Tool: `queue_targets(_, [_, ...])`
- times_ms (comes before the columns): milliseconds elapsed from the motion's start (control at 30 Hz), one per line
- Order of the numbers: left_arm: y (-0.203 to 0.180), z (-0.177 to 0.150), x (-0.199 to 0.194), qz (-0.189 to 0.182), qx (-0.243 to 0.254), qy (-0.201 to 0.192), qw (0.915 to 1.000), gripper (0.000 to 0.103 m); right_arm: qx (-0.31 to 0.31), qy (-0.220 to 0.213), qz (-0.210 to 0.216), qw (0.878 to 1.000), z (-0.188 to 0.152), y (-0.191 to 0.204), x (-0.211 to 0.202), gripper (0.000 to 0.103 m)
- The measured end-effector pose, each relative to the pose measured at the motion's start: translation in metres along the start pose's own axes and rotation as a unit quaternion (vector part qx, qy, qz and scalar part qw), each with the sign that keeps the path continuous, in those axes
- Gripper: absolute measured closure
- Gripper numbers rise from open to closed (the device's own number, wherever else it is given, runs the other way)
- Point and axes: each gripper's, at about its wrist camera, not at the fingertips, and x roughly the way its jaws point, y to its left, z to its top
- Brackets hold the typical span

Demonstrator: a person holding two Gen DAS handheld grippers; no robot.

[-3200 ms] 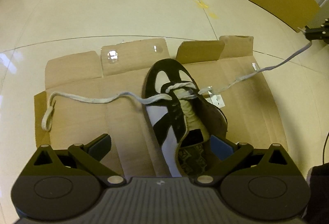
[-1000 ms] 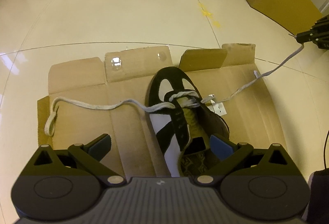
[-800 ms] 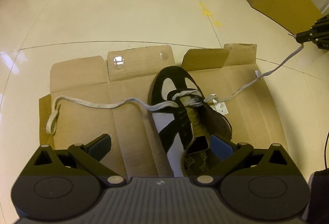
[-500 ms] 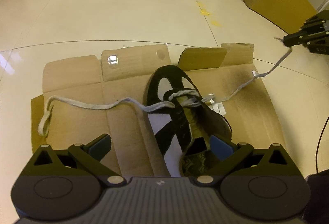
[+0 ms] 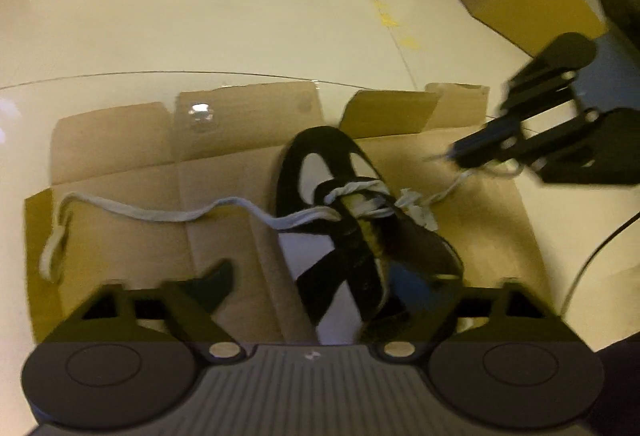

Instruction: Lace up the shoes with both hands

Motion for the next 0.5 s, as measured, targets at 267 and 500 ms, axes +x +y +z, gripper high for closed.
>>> queue_targets(267, [-0.036, -0.005, 0.003, 0.019, 0.111, -0.009, 0.9936, 0.080, 0.003, -0.009, 0.057, 0.998, 0.016, 0.019, 0.025, 0.102])
queue_targets(500, [-0.005, -0.008, -0.001, -0.017, 0.012, -0.027, 0.9994, 0.096, 0.037, -0.014, 0.072, 0.997, 0.016, 0.017, 0.031, 0.101])
